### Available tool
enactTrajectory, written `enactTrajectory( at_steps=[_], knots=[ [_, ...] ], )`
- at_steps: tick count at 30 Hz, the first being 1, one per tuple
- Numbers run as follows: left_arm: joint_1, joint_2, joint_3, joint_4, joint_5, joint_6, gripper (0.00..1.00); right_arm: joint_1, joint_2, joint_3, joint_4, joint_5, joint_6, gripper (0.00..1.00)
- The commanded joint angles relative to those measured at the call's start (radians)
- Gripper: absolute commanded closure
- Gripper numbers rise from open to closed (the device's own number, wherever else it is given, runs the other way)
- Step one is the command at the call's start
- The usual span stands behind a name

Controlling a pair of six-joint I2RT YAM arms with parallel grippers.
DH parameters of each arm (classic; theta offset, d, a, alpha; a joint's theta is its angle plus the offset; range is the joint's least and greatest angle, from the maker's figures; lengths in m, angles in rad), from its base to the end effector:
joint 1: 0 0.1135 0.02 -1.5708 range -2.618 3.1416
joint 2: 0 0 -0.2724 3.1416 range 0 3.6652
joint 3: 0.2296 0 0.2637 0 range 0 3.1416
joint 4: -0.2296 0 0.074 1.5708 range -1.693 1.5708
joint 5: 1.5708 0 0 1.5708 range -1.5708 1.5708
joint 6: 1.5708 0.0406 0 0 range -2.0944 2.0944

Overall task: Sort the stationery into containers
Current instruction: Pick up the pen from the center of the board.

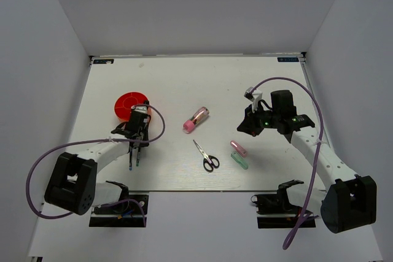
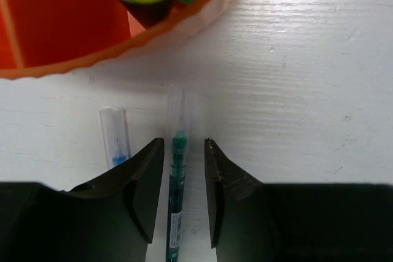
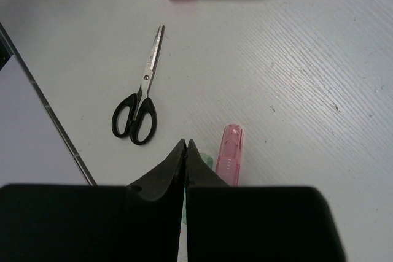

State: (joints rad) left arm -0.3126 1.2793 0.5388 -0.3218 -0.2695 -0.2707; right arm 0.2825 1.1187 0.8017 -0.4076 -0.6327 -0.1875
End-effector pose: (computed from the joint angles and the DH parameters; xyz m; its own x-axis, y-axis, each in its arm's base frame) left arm 0.2192 -0.0595 0.1466 -0.8472 0.0029 -0.5313 -0.0555 0.9940 0.0939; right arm 0.2273 0.0910 0.2648 -0.5042 -0.3029 -0.8087 -0.7573 0.6052 0.2455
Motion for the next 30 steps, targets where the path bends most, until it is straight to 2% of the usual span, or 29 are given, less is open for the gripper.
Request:
enactTrajectory(
  at_steps=[1, 6, 10, 20, 30],
  knots=[
    [-0.035, 0.035, 0.007, -0.03, -0.056, -0.001, 0.56, -0.008, -0.022, -0.006, 0.027, -0.025, -0.001, 0.99],
    [-0.049, 0.042, -0.007, -0.031, -0.069, -0.027, 0.57, -0.008, -0.022, -0.006, 0.026, -0.032, -0.001, 0.99],
    [-0.051, 0.035, -0.019, -0.031, -0.071, -0.041, 0.62, -0.008, -0.022, -0.006, 0.026, -0.035, -0.001, 0.99],
    [-0.051, 0.0, -0.033, -0.06, -0.045, -0.082, 0.62, -0.008, -0.026, -0.006, 0.027, -0.041, 0.002, 0.99],
    [-0.051, -0.023, -0.083, -0.068, -0.028, -0.125, 0.72, -0.011, -0.03, -0.006, 0.026, -0.051, 0.006, 0.99]
  ],
)
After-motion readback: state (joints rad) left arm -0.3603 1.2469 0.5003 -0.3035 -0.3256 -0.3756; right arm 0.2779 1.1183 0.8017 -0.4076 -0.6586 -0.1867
